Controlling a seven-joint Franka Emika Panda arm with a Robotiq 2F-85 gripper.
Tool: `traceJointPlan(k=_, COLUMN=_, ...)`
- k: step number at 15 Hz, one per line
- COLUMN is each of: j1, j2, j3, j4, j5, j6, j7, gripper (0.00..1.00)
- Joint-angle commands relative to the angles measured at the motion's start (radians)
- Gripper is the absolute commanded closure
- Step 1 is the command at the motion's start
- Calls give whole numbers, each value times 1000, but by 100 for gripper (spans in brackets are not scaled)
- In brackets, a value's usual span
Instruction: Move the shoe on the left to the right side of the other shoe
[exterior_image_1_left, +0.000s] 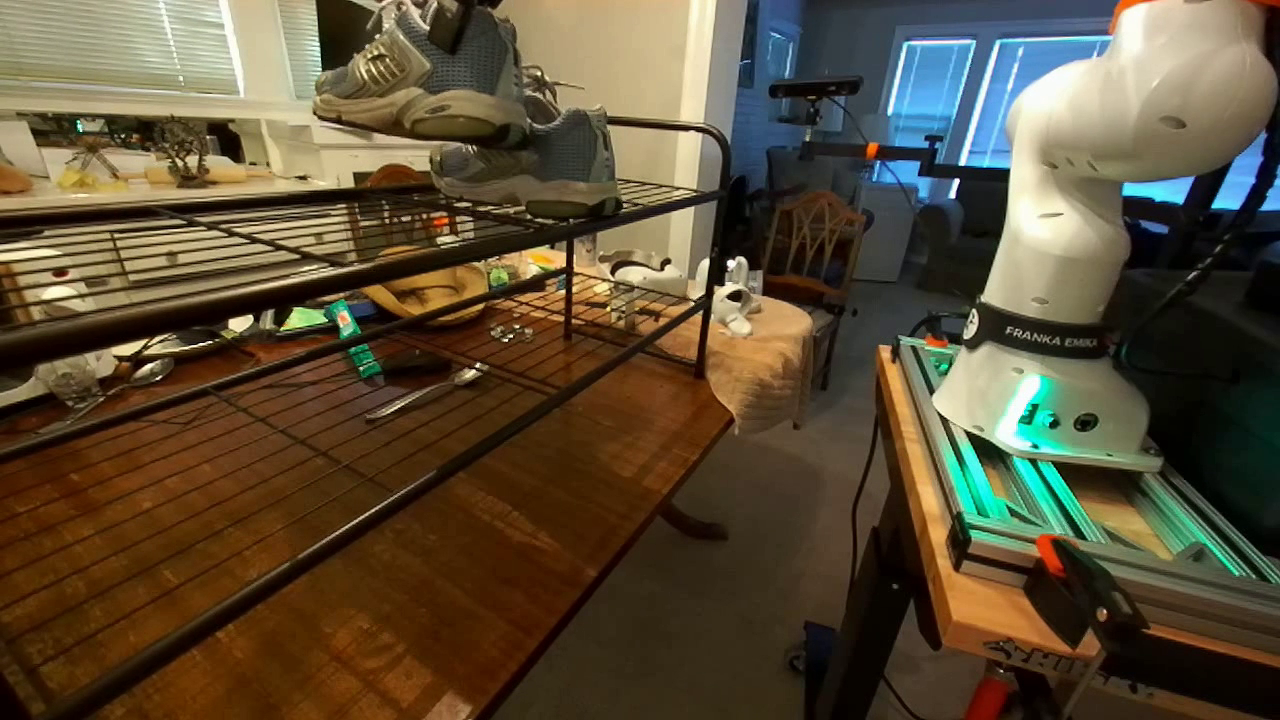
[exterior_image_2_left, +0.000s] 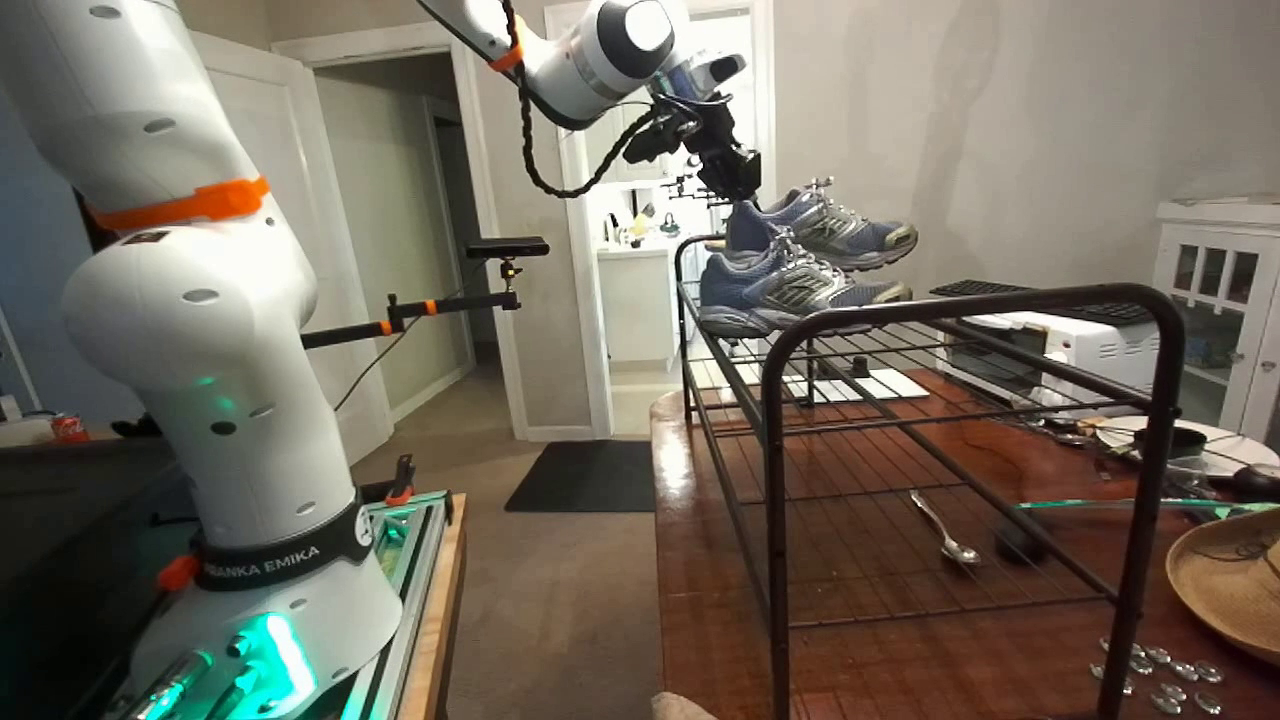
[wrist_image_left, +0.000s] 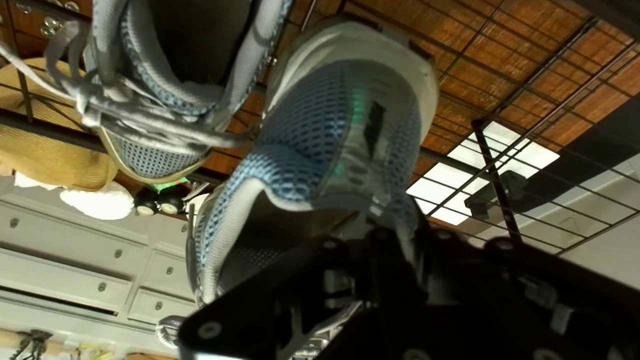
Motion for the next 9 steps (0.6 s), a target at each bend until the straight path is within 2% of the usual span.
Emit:
traceJointPlan(k=1, j1=-11, j2=-13, j3=2, j4=33, j5=-32, j6=2, j7=-4, gripper=98)
traceJointPlan(k=9, j1=-24, j2=-34, j3=-2, j4=92, j5=-48, j6=-22, j7=-12, gripper=98)
